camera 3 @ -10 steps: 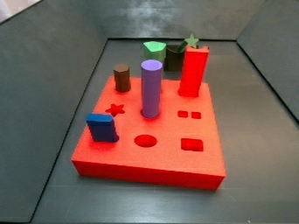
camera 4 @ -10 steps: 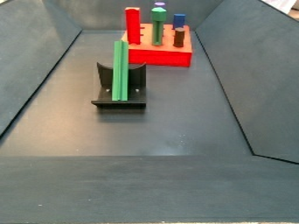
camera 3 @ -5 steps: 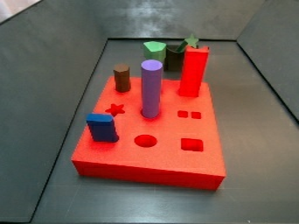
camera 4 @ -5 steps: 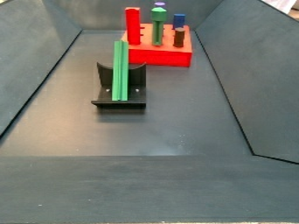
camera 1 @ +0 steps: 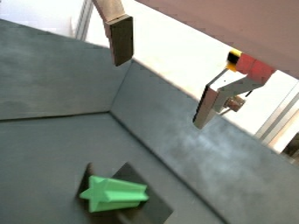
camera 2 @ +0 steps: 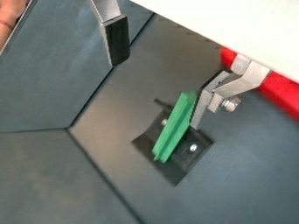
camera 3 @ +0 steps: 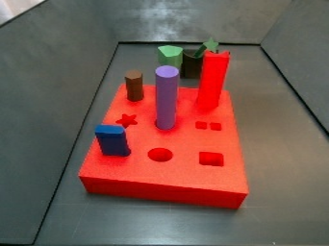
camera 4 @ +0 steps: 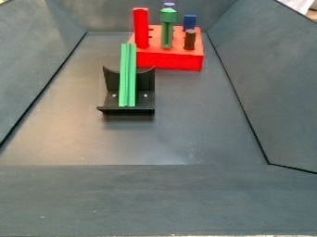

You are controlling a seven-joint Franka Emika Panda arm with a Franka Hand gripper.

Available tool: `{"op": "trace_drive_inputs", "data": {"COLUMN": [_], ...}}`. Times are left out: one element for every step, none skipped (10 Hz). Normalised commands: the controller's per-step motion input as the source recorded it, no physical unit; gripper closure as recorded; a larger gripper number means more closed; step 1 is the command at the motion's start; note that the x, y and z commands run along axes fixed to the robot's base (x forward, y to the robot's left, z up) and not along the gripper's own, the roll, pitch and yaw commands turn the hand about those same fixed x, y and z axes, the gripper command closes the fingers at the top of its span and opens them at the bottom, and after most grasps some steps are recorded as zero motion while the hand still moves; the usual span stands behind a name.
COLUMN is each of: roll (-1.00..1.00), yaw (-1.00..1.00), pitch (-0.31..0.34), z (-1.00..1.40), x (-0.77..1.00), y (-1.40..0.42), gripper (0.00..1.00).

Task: Pick up the star object. Move up. Place the star object on the fixture. Regrasp the star object. Move to above the board. Insert the star object.
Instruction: Regrasp the star object.

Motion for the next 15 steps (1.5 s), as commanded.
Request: {"op": "trace_drive_inputs", "data": {"roll": [1.00, 0.77, 0.58, 0.40, 0.24, 0.20, 0.18, 0.24, 0.23, 0.20, 0.15, 0.12, 0.09, 0.08, 0.07], "yaw": [0.15, 0.20, 0.22, 0.23, 0.23, 0.23, 0.22, 0.17, 0.15, 0.12, 0.09, 0.07, 0.04, 0.02, 0.01], "pitch": [0.205, 0.195, 0.173, 0.142, 0.098, 0.058, 0.026, -0.009, -0.019, -0.052, -0.074, -0.088, -0.094, -0.095, -0.089], "z": [-0.01, -0.01, -0.01, -0.01, 0.00, 0.00, -0.01, -1.00, -1.00, -1.00, -1.00, -1.00, -1.00, -1.00, -1.00], "x": [0.10, 0.11, 0.11, 0.11, 0.10, 0.09, 0.08, 0.03, 0.04, 0.05, 0.05, 0.06, 0.07, 0.08, 0.08], "y": [-0.05, -0.05, -0.05, -0.06, -0.04, -0.04, -0.04, 0.04, 0.04, 0.04, 0.03, 0.03, 0.03, 0.03, 0.03], "gripper": [0.00, 0.00, 0.00, 0.00, 0.00, 0.00, 0.00, 0.00, 0.00, 0.00, 0.00, 0.00, 0.00, 0.00, 0.00]}}
